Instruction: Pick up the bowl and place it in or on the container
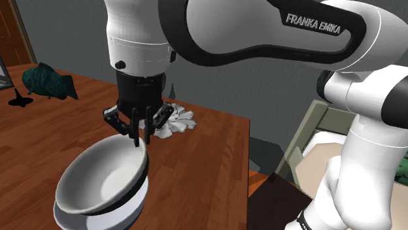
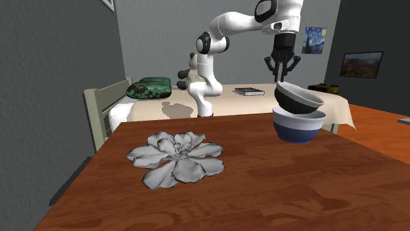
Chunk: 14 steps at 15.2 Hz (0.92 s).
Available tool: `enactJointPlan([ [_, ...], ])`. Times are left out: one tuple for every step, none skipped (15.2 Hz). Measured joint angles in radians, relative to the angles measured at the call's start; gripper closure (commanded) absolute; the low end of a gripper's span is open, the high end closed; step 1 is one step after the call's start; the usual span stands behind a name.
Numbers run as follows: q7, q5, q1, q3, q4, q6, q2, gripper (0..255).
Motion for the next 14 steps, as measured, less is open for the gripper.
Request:
enactJointPlan([
  [-0.001,0.002,-0.003,-0.001,-0.017,0.014,-0.004,255],
  [0.000,0.005,-0.005,-0.001,-0.037,0.029,-0.009,255],
  [0.001,0.006,-0.009,-0.002,-0.055,0.045,-0.013,255],
  [-0.001,0.006,-0.014,-0.005,-0.070,0.061,-0.018,255],
  [0.000,0.006,-0.016,-0.007,-0.085,0.076,-0.020,255],
  [0.000,0.008,-0.017,-0.007,-0.096,0.085,-0.021,255],
  [0.001,0.008,-0.017,-0.007,-0.105,0.094,-0.022,255],
  [0.002,0.009,-0.017,-0.006,-0.113,0.099,-0.023,255],
  [0.002,0.011,-0.018,-0.007,-0.118,0.102,-0.026,255],
  [0.002,0.012,-0.019,-0.007,-0.121,0.103,-0.029,255],
  [0.001,0.012,-0.019,-0.007,-0.123,0.105,-0.029,255],
  [0.001,0.013,-0.020,-0.007,-0.124,0.105,-0.030,255],
  [0.000,0.013,-0.020,-0.008,-0.126,0.107,-0.030,255],
  [0.001,0.012,-0.019,-0.008,-0.125,0.106,-0.029,0],
])
